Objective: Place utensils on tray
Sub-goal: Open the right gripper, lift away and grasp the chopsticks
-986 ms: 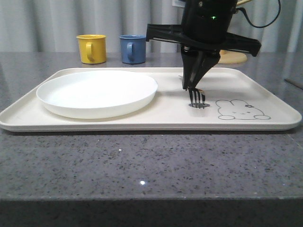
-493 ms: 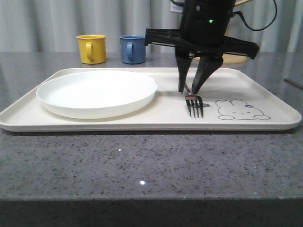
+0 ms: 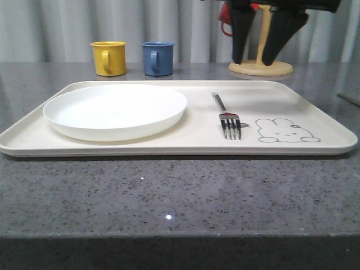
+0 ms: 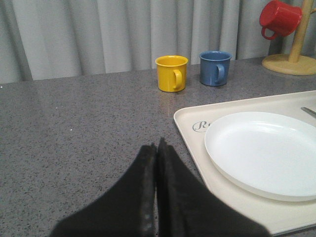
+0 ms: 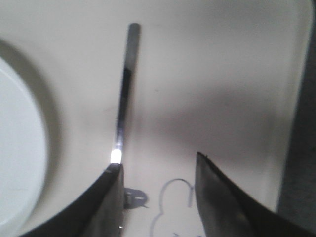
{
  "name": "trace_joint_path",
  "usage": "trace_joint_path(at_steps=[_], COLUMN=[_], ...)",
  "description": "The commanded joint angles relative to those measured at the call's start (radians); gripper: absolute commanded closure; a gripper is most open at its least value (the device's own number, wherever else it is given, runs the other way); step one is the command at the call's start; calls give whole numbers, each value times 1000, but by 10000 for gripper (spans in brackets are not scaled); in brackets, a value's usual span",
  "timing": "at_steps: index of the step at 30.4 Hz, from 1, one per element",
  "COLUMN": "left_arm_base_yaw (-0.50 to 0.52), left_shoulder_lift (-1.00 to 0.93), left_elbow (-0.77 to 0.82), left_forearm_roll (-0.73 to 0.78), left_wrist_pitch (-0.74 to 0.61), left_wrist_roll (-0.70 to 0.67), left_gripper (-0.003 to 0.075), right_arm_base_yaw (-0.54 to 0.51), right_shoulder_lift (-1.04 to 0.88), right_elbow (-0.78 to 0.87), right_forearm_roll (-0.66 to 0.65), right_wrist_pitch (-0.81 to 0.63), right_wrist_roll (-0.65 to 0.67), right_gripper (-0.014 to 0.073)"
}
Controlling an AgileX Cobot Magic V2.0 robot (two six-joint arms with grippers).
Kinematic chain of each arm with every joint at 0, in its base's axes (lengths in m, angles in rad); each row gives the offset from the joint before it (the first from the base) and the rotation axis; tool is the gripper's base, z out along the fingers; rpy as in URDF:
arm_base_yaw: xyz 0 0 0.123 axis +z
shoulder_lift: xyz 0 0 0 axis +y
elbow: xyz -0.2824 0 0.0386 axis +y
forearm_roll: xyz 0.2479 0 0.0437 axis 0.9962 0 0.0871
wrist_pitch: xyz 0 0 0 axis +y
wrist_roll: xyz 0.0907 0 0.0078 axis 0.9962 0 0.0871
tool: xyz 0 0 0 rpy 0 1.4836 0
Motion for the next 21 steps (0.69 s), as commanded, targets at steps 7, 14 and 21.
trace_joint_path(at_steps=[7, 14, 21], left_arm_base_yaw=[5, 5, 5], left_shoulder_lift=[6, 6, 6], left_elbow=[-26, -26, -26], left_forearm_roll=[-9, -9, -9], left_wrist_pitch=[-83, -83, -83], left_wrist_roll=[-11, -11, -11], left_gripper=[738, 738, 738], right_arm_base_yaw=[-239, -398, -428], right_shoulder_lift=[-88, -92, -41], right_elbow=[43, 175, 206], right_forearm_roll=[-7, -5, -3], right_wrist_pitch=[70, 7, -30], right_wrist_roll=[-190, -304, -341], right_gripper=[222, 222, 222])
